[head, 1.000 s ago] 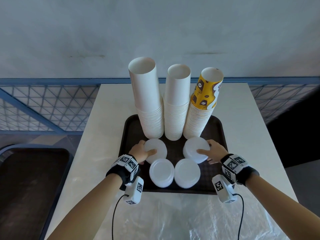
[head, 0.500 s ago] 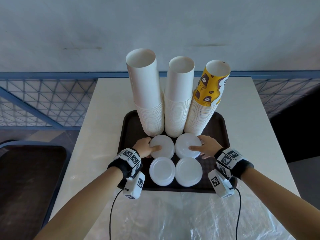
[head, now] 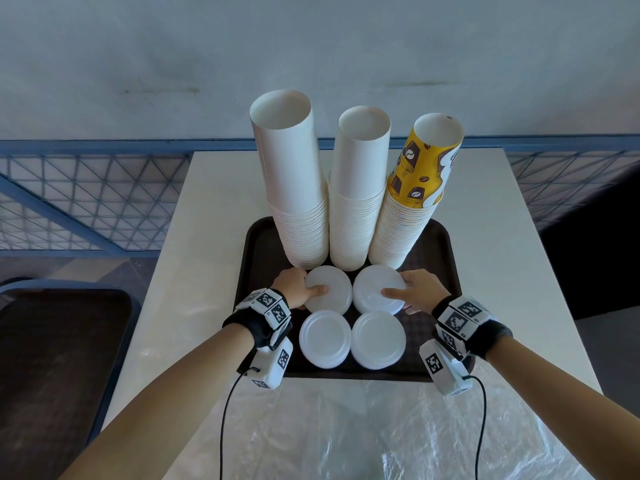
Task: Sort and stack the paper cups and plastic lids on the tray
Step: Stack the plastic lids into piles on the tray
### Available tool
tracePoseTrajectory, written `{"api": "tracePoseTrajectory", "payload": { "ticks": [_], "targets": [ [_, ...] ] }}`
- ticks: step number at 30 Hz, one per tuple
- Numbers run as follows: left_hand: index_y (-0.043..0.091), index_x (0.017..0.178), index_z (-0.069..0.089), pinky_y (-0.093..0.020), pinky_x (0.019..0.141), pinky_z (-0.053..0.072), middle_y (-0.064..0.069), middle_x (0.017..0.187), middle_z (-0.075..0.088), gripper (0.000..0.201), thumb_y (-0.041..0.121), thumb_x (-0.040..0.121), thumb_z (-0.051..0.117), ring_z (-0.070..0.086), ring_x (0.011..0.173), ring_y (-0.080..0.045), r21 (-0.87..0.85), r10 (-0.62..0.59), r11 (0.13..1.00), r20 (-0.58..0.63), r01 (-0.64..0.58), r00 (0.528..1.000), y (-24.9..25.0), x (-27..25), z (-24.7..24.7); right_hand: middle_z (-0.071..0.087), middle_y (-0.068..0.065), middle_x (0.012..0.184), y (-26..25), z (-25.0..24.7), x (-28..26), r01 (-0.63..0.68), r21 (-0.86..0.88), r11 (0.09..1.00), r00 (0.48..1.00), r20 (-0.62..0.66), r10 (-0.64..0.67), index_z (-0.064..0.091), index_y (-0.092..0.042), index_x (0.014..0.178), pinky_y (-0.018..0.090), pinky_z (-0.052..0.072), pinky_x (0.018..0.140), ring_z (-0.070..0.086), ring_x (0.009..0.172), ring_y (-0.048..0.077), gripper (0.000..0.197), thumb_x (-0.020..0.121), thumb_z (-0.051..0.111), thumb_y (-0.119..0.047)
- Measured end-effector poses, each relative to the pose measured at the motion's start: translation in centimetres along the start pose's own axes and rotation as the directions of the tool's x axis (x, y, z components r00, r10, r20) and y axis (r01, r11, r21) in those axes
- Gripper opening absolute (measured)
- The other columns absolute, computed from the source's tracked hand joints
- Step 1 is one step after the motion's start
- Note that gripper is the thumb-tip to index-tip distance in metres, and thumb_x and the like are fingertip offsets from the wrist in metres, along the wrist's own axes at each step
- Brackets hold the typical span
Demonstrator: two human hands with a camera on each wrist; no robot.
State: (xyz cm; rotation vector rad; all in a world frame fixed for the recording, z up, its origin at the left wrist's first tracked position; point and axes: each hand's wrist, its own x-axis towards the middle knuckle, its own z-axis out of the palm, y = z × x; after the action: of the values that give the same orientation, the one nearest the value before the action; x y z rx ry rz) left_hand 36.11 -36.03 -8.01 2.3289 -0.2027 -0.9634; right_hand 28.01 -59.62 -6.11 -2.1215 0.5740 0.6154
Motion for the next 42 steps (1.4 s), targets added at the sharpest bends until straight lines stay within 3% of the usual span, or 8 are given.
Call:
{"api": "tracePoseTrajectory", "payload": {
  "ticks": [8,12,21,27,29,32,39,42],
  "targets": [
    [-0.003,0.098,0.063,-0.049,0.076,0.057,-0.019,0.094,0.07,0.072,0.061,0.066,0.065,0.068,0.084,-0.031,0.072,0.008,0.997,-0.019,-0.007,1.0,0.6,0.2,0.1,0.067,0.017,0.103,0.4,0.0,0.2,-0.03,-0.021,0.999,0.999,-0.036,0.029,0.063,0.0,0.107,0.038,0.059,0.073,0.069,0.085,0.031,0.042,0.082,0.067,-0.034],
    [-0.004,0.097,0.063,-0.049,0.076,0.056,-0.02,0.093,0.07,0.059,0.051,0.076,0.068,0.069,0.083,-0.032,0.086,0.01,0.996,-0.03,-0.007,1.0,0.6,0.3,0.1,0.066,0.019,0.103,0.3,0.0,0.1,-0.029,-0.026,0.999,0.999,-0.038,0.028,0.063,0.003,0.107,0.041,0.059,0.076,0.069,0.086,0.033,0.043,0.083,0.066,-0.033],
    [-0.003,0.097,0.063,-0.047,0.077,0.057,-0.018,0.092,0.071,0.059,0.052,0.076,0.067,0.07,0.081,-0.031,0.095,-0.004,0.995,-0.021,0.006,1.0,0.6,0.1,0.0,0.066,0.016,0.102,0.4,0.0,0.2,-0.018,-0.043,0.999,1.0,-0.027,0.017,0.062,-0.001,0.108,0.036,0.059,0.074,0.069,0.086,0.031,0.042,0.084,0.064,-0.035],
    [0.005,0.075,0.054,-0.042,0.076,0.054,-0.012,0.074,0.062,0.052,0.056,0.083,0.056,0.067,0.08,-0.034,0.139,-0.007,0.99,-0.054,0.014,0.998,0.9,-0.6,-0.5,0.065,0.019,0.087,0.9,-0.4,0.3,-0.018,0.003,1.0,0.999,-0.032,0.018,0.06,0.002,0.107,0.035,0.057,0.069,0.063,0.069,0.026,0.05,0.085,0.058,-0.043],
    [0.004,0.086,0.058,-0.04,0.078,0.052,-0.015,0.082,0.063,0.055,0.058,0.086,0.05,0.067,0.089,-0.035,0.139,-0.017,0.99,-0.071,0.026,0.997,0.9,-1.1,-0.9,0.059,0.016,0.083,1.0,-0.8,0.2,-0.034,0.059,0.998,0.999,-0.03,0.036,0.056,0.005,0.104,0.039,0.056,0.073,0.063,0.07,0.026,0.053,0.086,0.056,-0.045],
    [0.002,0.109,0.058,-0.033,0.078,0.047,-0.011,0.09,0.064,0.062,0.058,0.09,0.041,0.066,0.095,-0.031,0.165,-0.014,0.986,-0.079,0.027,0.997,1.3,-2.4,-2.0,0.058,0.016,0.092,0.4,-1.6,-0.7,-0.019,0.08,0.997,0.999,-0.044,0.023,0.054,0.0,0.104,0.044,0.054,0.084,0.065,0.095,0.036,0.045,0.09,0.05,-0.043],
    [0.009,0.137,0.041,-0.033,0.102,0.036,-0.012,0.136,0.05,0.059,0.048,0.092,0.046,0.048,0.125,-0.026,0.168,0.128,0.981,-0.2,-0.095,0.971,4.7,-8.8,-4.7,0.049,0.017,0.092,-3.0,-4.3,-6.8,0.141,0.012,0.99,0.981,-0.136,-0.138,0.049,0.013,0.12,0.033,0.036,0.079,0.046,0.085,0.028,0.059,0.097,0.035,-0.039],
    [0.012,0.139,0.036,-0.035,0.103,0.038,-0.014,0.133,0.051,0.059,0.039,0.09,0.054,0.051,0.12,-0.027,0.17,0.265,0.959,-0.279,-0.225,0.923,7.0,-12.5,-5.4,0.057,0.029,0.114,-4.0,-5.4,-10.8,0.211,0.1,0.972,0.955,-0.234,-0.183,0.05,0.012,0.119,0.046,0.041,0.099,0.053,0.108,0.04,0.059,0.097,0.036,-0.041]
  ]
}}
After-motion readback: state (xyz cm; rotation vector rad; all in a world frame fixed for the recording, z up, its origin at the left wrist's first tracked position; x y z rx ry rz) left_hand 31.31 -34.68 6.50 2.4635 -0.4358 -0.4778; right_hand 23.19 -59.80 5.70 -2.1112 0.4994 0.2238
